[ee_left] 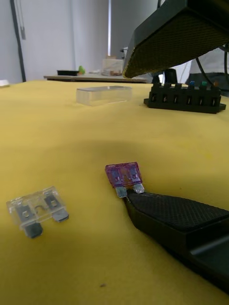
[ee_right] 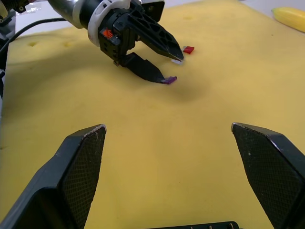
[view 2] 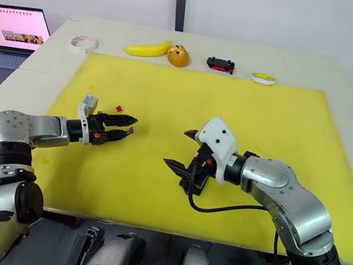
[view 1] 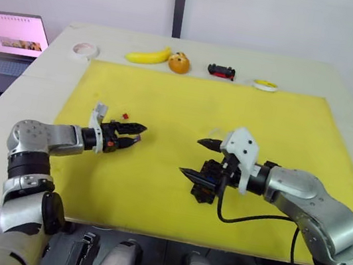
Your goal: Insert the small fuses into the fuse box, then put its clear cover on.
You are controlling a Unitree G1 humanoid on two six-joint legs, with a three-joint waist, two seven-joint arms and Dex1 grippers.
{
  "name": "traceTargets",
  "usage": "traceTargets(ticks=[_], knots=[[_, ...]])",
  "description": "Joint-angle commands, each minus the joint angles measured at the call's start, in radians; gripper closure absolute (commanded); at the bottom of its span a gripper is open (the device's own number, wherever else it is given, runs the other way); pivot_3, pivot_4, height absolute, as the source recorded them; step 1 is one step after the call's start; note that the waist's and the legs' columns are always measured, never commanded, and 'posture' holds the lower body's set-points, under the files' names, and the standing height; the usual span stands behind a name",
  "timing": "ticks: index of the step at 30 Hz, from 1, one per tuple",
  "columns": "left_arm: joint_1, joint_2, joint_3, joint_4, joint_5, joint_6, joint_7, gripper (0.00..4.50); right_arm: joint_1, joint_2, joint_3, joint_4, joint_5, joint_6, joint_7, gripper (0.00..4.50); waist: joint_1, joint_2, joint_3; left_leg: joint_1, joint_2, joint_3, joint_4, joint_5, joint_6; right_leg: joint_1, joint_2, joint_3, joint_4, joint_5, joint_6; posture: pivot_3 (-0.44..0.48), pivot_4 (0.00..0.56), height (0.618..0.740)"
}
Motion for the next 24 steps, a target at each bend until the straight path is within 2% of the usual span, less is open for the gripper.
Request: traceTargets(ticks=[1,2,8,18,20,24], knots=[[0.018,0.000,-0.072,0.060,0.066,-0.015,-0.042,1.10,-0.001,-0.014,-0.032,-0.046,-0.001,-0.008,-0.001,0.00,0.000,0.000,0.000,0.000,0.000,0.000,0.000,0.000,0.000,0.000,0.000,0.000,0.000,0.000,0.000,0.000,0.150,0.740],[0.017,0.005,-0.078,0.066,0.072,-0.017,-0.056,1.35,0.001,-0.017,-0.032,-0.046,-0.001,-0.008,0.000,0.00,-0.002,0.000,0.000,0.001,0.000,0.000,0.000,0.000,0.001,0.001,0.000,0.000,0.000,0.000,0.000,0.000,0.150,0.740],[0.008,0.017,-0.103,0.101,0.121,-0.042,-0.108,1.35,0.011,-0.028,-0.029,-0.053,-0.002,-0.011,0.003,0.00,-0.001,0.000,0.000,0.001,0.000,0.000,0.000,-0.001,0.001,0.000,0.000,0.000,0.000,0.000,0.000,0.000,0.150,0.740],[0.013,-0.002,-0.085,0.101,0.141,-0.046,-0.114,1.35,0.004,-0.031,-0.029,-0.048,-0.003,-0.012,0.006,0.00,-0.001,0.001,-0.001,0.001,0.000,-0.001,0.000,-0.001,0.002,0.001,0.000,0.000,0.000,0.000,0.001,0.000,0.150,0.740],[0.019,-0.004,-0.081,0.092,0.140,-0.040,-0.114,1.91,0.004,-0.032,-0.028,-0.047,-0.004,-0.012,0.007,0.00,-0.001,0.001,-0.001,0.001,0.000,-0.001,0.000,-0.001,0.002,0.001,0.000,0.000,0.000,0.000,0.001,0.000,0.150,0.740],[0.022,-0.006,-0.075,0.083,0.146,-0.032,-0.114,1.91,0.004,-0.033,-0.028,-0.044,-0.005,-0.014,0.010,0.00,-0.001,0.001,-0.001,0.001,0.000,-0.001,0.000,-0.001,0.002,0.001,0.000,0.000,0.000,0.000,0.001,0.000,0.150,0.740]])
